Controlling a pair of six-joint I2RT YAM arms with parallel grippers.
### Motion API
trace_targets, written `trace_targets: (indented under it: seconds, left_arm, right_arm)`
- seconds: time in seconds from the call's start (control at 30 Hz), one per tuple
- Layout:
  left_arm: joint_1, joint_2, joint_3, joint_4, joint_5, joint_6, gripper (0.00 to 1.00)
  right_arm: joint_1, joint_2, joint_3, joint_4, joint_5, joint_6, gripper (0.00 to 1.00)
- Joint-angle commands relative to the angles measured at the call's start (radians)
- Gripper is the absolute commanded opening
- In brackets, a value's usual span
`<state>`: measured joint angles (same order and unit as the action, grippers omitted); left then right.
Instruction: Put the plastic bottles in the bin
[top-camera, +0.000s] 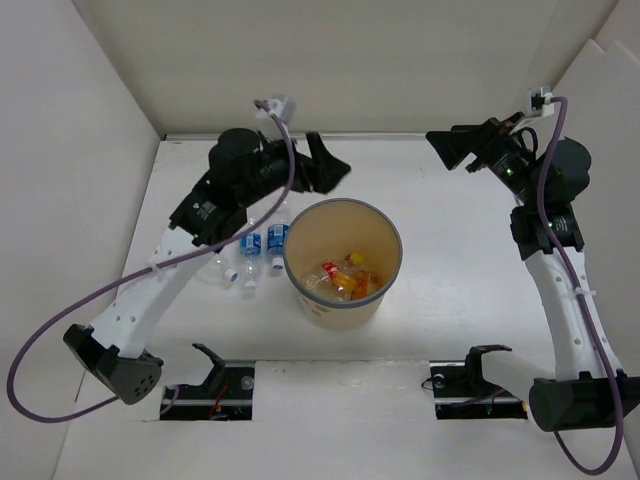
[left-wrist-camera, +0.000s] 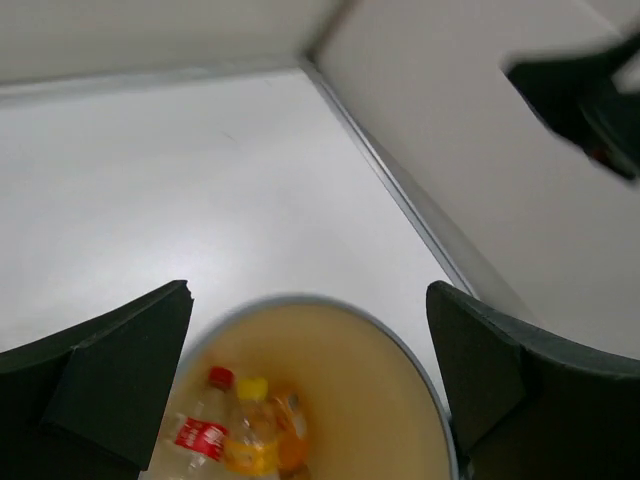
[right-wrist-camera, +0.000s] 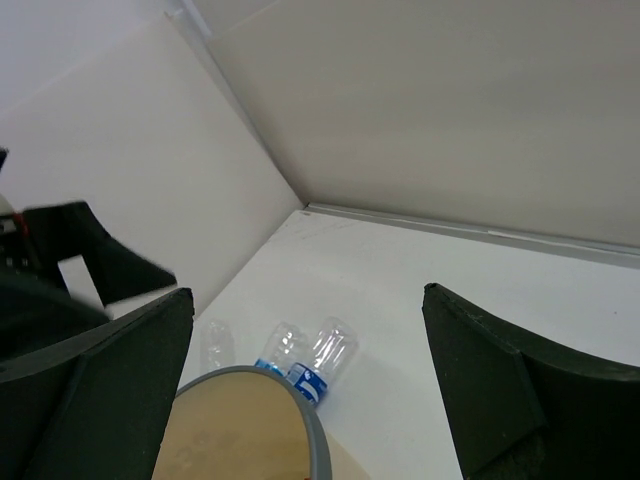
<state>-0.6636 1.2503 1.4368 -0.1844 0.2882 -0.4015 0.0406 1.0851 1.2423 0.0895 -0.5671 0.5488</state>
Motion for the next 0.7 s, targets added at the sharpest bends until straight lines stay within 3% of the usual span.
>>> trace_targets:
  seconds: [0.0, 0.13, 0.33, 0.43, 0.67]
  left_arm:
    - [0.129, 0.052, 0.166, -0.159, -0.283, -0.085, 1.00]
    - [0.268, 0.248, 0.356, -0.337, -0.336, -0.106, 1.00]
    - [0.370, 0.544, 0.480, -0.424, -0.299, -0.068, 1.00]
    - [0.380, 0.685, 0.553, -0.474, -0.285, -0.045, 1.00]
    - [0.380, 0.819, 0.565, -0.472, -0.247, -0.014, 1.00]
  right_arm:
    - [0.005, -0.005, 0.049, -0.002, 0.018, -0.018, 1.00]
    - [0.054, 0.033, 0.071, -0.046, 0.050, -0.027, 1.00]
    - [0.100, 0.062, 0.080, -0.070, 0.085, -0.046, 1.00]
    - [0.111, 0.071, 0.071, -0.070, 0.085, -0.055, 1.00]
    - [0.134, 0.081, 0.042, -0.070, 0.085, -0.064, 1.00]
